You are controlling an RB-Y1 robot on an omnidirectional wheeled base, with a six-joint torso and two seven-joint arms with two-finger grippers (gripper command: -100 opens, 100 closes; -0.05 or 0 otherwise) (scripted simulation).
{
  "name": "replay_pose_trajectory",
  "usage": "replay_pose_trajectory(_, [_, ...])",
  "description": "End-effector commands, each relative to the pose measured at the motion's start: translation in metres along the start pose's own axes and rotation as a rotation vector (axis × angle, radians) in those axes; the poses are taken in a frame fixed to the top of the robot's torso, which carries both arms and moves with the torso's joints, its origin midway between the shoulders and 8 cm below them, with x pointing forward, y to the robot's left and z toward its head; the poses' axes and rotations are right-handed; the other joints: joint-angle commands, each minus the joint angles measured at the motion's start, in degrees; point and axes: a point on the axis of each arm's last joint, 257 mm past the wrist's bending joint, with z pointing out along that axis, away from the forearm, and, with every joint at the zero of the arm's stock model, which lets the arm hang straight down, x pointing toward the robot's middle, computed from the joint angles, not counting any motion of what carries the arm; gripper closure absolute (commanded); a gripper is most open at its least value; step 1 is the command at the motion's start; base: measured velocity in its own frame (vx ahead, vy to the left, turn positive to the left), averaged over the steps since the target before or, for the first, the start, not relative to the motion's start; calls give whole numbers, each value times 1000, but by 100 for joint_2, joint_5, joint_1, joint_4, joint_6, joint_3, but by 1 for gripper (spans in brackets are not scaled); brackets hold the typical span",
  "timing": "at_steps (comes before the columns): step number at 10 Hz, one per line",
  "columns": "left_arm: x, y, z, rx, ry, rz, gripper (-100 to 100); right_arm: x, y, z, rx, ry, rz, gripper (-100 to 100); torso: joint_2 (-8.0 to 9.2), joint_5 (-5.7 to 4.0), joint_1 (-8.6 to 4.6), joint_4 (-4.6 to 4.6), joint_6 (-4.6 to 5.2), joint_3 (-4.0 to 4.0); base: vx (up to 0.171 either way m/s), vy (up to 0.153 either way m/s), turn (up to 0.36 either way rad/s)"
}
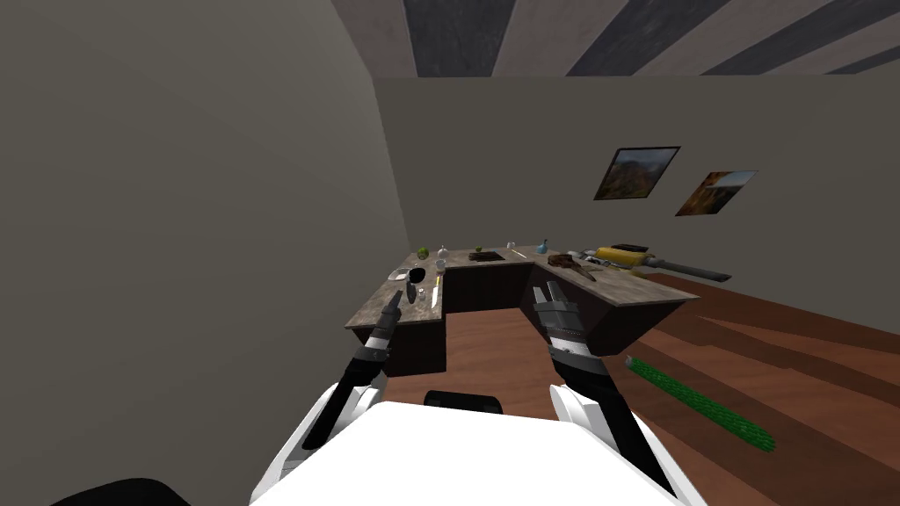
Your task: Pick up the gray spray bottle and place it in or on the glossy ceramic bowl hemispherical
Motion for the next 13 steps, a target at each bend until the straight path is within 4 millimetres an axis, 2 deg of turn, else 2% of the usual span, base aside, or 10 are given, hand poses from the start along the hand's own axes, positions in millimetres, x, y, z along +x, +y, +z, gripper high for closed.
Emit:
replay_pose_trajectory(1, [4,30,-12,-81,44,45,-100,0,0,0,0,0,0,0,0,0,0,0,0,0,16,-57,-7])
replay_pose_trajectory(6, [2,109,-58,-316,174,191,-100,0,0,0,0,0,0,0,2,0,-1,0,0,1,11,-58,-13])
replay_pose_trajectory(7, [2,109,-58,-316,174,191,-100,0,0,0,0,0,0,0,3,-1,-1,1,-1,2,6,-37,-1])
replay_pose_trajectory(11, [-14,159,-92,-471,275,323,-100,0,0,0,0,0,0,0,-1,1,5,0,0,-1,12,-41,-40])
replay_pose_trajectory(12, [-15,159,-92,-470,280,328,-100,0,0,0,0,0,0,0,-2,0,2,0,1,-1,11,-32,-16])
replay_pose_trajectory(13, [-22,169,-99,-502,305,365,-100,0,0,0,0,0,0,0,0,1,6,0,1,0,14,-26,-42])
